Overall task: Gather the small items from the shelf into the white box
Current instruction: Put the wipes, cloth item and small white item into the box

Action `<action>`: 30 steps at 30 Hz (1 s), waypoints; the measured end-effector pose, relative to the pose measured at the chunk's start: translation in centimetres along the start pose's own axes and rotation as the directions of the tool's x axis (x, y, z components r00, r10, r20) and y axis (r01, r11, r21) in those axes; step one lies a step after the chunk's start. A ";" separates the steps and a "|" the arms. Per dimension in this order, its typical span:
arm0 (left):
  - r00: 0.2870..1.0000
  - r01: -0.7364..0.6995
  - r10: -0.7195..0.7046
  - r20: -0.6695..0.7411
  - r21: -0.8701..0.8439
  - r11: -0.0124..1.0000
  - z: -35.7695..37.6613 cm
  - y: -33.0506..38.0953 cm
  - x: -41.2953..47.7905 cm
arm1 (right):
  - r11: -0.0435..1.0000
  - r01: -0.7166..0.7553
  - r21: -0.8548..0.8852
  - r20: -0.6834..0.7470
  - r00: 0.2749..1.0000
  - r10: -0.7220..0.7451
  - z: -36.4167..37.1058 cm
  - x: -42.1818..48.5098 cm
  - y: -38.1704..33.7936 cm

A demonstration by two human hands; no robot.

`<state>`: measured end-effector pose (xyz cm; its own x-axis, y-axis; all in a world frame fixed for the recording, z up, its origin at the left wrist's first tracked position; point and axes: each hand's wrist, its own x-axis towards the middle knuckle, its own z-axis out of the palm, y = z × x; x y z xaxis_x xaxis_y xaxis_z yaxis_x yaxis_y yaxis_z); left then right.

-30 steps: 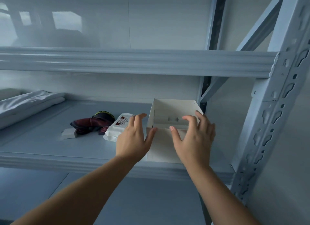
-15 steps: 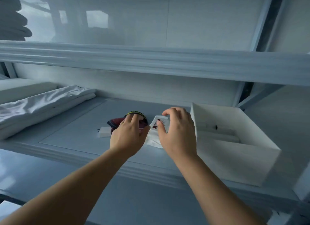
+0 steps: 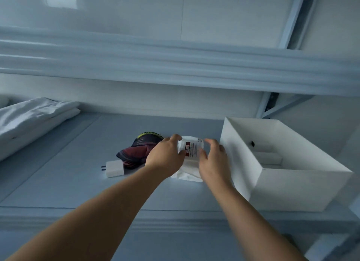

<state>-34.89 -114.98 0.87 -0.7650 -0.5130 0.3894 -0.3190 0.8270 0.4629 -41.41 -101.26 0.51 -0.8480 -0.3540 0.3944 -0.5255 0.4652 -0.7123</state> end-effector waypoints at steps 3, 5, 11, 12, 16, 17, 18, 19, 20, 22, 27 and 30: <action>0.995 0.041 -0.045 0.094 0.051 0.998 1.2 0.5 1.3 | 0.998 -0.054 0.020 0.026 0.998 0.053 0.5 0.7 1.0; 0.984 0.092 -0.104 0.146 0.087 0.992 1.9 1.1 2.1 | 0.995 -0.092 0.039 0.036 0.995 0.091 0.6 1.1 1.6; 0.937 0.208 -0.256 0.236 0.213 0.955 4.2 3.0 3.5 | 0.977 -0.175 0.124 0.018 0.985 0.174 0.4 1.9 3.0; 0.932 0.223 -0.275 0.237 0.226 0.948 4.6 3.2 3.6 | 0.974 -0.182 0.132 0.021 0.983 0.181 0.4 2.0 3.2; 0.912 0.261 -0.332 0.243 0.283 0.923 6.5 3.8 3.7 | 0.976 -0.166 0.141 0.027 0.986 0.164 0.3 2.0 4.0; 0.908 0.268 -0.344 0.240 0.297 0.916 6.9 3.8 3.8 | 0.976 -0.161 0.148 0.026 0.987 0.159 0.3 1.9 4.2; 0.903 0.279 -0.357 0.237 0.308 0.910 7.2 3.8 3.9 | 0.975 -0.160 0.156 0.026 0.987 0.158 0.4 1.9 4.4; 0.898 0.291 -0.371 0.237 0.315 0.904 7.4 3.9 4.0 | 0.973 -0.160 0.164 0.027 0.987 0.158 0.4 2.0 4.6; 0.892 0.300 -0.383 0.240 0.319 0.899 7.5 3.9 4.1 | 0.972 -0.159 0.170 0.028 0.987 0.157 0.5 2.0 4.8; 0.888 0.311 -0.393 0.239 0.320 0.895 7.6 4.0 4.1 | 0.971 -0.151 0.183 0.031 0.989 0.148 0.5 2.0 5.0; 0.916 0.295 -0.356 0.187 0.288 0.911 6.5 4.1 3.9 | 0.958 -0.176 0.224 0.073 0.984 0.164 0.5 2.1 5.1; 0.931 0.272 -0.325 0.168 0.276 0.922 5.7 4.3 3.4 | 0.948 -0.193 0.252 0.090 0.980 0.175 0.3 2.0 4.8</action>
<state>-42.01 -111.83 -0.37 -0.7024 -0.7075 0.0785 -0.6563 0.6863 0.3133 -45.64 -99.99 -2.28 -0.9174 -0.3382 0.2099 -0.3178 0.3050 -0.8977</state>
